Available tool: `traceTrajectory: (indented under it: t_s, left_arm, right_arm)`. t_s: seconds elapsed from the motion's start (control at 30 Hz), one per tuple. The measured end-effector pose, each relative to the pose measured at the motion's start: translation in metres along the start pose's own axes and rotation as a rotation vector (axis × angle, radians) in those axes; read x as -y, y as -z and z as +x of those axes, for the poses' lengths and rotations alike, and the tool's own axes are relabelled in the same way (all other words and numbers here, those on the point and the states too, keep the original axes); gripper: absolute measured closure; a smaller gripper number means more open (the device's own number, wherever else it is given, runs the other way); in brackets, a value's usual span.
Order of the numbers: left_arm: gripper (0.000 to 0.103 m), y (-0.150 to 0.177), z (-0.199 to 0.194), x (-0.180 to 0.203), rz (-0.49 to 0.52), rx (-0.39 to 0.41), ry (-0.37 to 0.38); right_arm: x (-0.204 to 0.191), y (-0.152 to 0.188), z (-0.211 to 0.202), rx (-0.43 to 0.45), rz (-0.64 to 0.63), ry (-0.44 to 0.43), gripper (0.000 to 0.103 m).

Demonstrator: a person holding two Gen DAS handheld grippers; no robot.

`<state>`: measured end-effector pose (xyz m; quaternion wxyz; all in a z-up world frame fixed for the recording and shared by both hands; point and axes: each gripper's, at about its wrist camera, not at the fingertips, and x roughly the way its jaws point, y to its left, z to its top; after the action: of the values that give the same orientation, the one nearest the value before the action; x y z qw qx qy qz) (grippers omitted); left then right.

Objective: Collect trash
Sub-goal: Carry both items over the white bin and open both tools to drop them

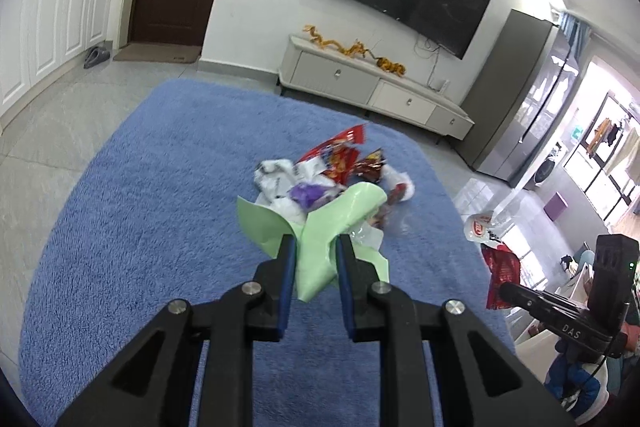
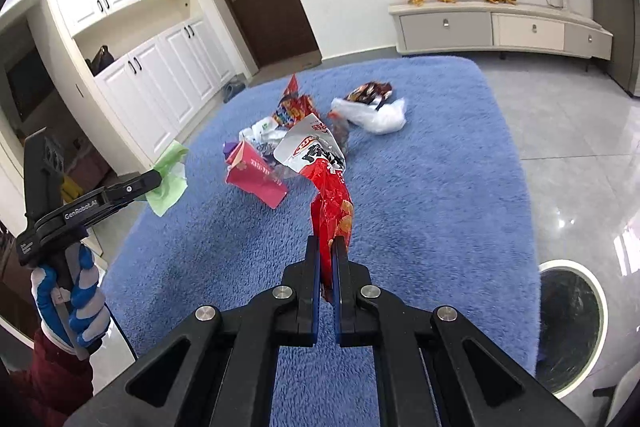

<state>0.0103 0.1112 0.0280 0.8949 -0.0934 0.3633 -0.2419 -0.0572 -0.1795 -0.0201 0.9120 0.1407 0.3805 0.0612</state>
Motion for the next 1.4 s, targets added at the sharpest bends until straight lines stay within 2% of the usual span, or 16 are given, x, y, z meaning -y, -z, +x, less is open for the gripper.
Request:
traceTrajectory:
  t_s: [0.17,0.37,0.57,0.73,1.03,1.2,1.4]
  left_arm:
    - [0.084,-0.006,-0.006,0.034,0.050,0.016,0.039]
    - [0.084,-0.018,0.005,0.089,0.101,0.004,0.135]
    - [0.084,-0.021,0.039,0.162,0.211,-0.071,0.205]
    - [0.084,-0.008,0.080,0.236,0.334,-0.153,0.246]
    - [0.084,0.038,0.169,0.342,0.515,-0.325,0.263]
    - [0.083,0.060,0.204,0.374,0.561,-0.391,0.244]
    - [0.082,0.072,0.238,0.392,0.546,-0.450,0.246]
  right_arm:
    - [0.015,0.002,-0.019,0.036,0.026,0.005,0.098]
    - [0.055,0.006,-0.052,0.086,0.084,0.047,0.098]
    - [0.113,0.025,-0.076,0.117,0.181,0.119,0.098]
    - [0.167,0.048,-0.082,0.110,0.290,0.172,0.098]
    - [0.250,0.089,-0.074,0.064,0.477,0.224,0.098]
    - [0.279,0.099,-0.067,0.042,0.524,0.235,0.096]
    - [0.303,0.106,-0.054,0.011,0.559,0.234,0.094]
